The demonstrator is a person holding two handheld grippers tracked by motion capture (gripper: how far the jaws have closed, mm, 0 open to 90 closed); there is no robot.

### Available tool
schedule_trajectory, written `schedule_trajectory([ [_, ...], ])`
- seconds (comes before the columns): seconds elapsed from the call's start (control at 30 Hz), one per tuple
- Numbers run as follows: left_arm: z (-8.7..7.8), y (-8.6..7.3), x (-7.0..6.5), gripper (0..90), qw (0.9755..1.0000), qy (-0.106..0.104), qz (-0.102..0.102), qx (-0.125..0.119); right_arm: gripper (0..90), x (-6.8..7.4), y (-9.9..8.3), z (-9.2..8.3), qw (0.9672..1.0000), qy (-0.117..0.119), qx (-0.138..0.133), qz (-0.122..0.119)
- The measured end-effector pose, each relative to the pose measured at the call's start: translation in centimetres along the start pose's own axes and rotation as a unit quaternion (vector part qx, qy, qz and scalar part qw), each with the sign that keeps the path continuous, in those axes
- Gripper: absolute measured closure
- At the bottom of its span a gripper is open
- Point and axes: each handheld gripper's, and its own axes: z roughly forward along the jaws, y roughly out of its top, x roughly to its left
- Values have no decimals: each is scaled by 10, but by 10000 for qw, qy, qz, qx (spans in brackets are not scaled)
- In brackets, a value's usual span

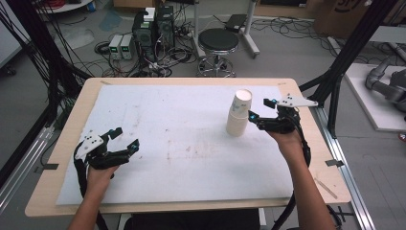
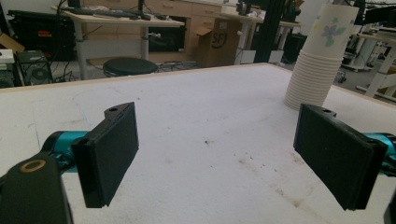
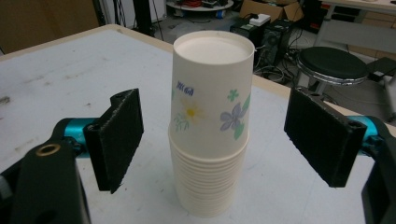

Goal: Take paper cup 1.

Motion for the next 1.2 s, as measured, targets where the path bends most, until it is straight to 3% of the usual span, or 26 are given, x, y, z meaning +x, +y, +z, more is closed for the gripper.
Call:
schedule_trajectory([
  [0.4, 2, -1, 0, 140, 10000, -27, -56, 27, 202, -7, 14, 18, 9998, -75, 166, 13],
  [0.83, 3, -2, 1, 142, 10000, -20, -55, 64, 202, -5, 27, 51, 9987, 132, 483, 8],
  [1.2, 4, -3, 2, 143, 9999, 3, -44, 102, 208, -7, 25, 69, 9977, 237, 629, 97],
])
